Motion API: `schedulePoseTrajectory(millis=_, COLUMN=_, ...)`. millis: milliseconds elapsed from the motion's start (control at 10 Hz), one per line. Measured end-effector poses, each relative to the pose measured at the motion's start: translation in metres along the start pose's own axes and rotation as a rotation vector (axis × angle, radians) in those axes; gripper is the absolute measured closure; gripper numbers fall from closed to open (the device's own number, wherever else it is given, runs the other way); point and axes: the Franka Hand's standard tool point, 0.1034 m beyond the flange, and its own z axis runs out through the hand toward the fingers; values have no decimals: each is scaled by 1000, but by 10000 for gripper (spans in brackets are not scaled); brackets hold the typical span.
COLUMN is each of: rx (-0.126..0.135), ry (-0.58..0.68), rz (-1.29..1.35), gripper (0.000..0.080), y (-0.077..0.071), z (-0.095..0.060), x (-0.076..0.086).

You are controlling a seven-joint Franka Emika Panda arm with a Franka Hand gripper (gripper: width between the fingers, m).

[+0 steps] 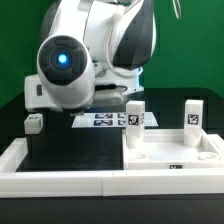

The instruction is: Assemble square table

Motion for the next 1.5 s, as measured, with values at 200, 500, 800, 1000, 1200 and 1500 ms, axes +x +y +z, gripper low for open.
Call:
schedulePoseTrajectory(millis=200, rx=-9, ry=76, rz=34, gripper=515, y=-5, z=-9, x=-5)
schedulePoseTrajectory(millis=500, rx=-26, ry=184, rz=25, gripper=515, y=-2, z=-14, x=5)
schedulePoseTrajectory(millis=800, rx=-23, ry=368, rz=13, gripper=515, y=1, z=-47, x=8)
schedulePoseTrajectory(millis=1000, rx=-9, ry=476, rz=25, gripper=515, y=-5, z=-64, x=-2)
schedulePoseTrajectory(millis=1200, rx=11, ry=575, rz=32, gripper=515, y=-9, z=-85, x=-8)
schedulePoseTrajectory(millis=1500, rx=1, ry=754, rz=34, gripper=515, y=-9, z=-100, x=-4)
